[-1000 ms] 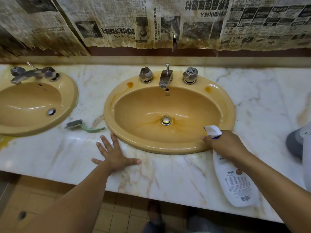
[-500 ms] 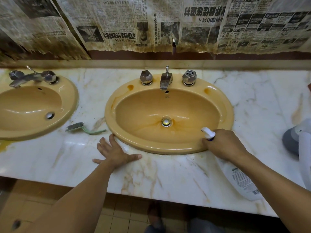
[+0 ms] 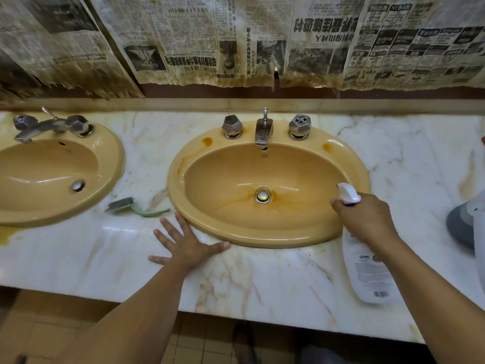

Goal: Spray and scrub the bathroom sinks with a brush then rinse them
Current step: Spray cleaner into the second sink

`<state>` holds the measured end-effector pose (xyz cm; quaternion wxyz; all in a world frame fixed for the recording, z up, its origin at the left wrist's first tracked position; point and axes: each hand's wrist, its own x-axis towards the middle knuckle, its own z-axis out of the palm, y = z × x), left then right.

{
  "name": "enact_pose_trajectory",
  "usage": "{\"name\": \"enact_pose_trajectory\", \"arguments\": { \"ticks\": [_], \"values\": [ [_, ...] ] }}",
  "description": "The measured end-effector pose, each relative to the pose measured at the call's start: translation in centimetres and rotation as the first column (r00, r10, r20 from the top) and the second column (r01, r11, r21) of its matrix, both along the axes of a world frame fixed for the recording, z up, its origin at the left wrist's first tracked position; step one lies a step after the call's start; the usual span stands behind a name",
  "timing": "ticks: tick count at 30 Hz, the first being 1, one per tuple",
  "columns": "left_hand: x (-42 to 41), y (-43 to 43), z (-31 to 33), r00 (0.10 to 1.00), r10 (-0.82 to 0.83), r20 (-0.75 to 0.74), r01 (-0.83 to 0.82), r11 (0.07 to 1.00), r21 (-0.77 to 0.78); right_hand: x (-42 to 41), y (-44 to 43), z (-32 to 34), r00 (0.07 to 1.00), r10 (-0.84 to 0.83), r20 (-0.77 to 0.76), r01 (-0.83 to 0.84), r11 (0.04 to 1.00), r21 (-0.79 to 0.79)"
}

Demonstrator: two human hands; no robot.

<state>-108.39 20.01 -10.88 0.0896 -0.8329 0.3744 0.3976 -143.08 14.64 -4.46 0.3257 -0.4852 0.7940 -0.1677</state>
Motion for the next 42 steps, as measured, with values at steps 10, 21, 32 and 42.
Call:
{"name": "enact_pose_trajectory", "arguments": {
  "ticks": [10,21,32,42],
  "values": [
    [0.1,0.0,0.2,1.000,-0.007,-0.028,0.007,1.000,0.009,3.2,-2.6,1.3,0.988,-0.015,0.151,0.024,0.998,-0.054],
    [0.4,0.0,0.3,0.999,-0.004,-0.053,0.004,1.000,0.002,7.6,-3.9,1.0,0.943,-0.017,0.332,0.038,0.998,-0.056],
    [0.3,0.0,0.5,0.998,0.007,-0.063,-0.008,1.000,-0.005,6.0,-7.0,3.5,0.855,-0.284,0.433,0.355,0.931,-0.091],
    [0.3,0.0,0.9,0.998,-0.006,-0.069,0.007,1.000,0.005,6.8,-7.3,3.8,0.855,-0.140,0.499,0.215,0.972,-0.095]
  ]
}}
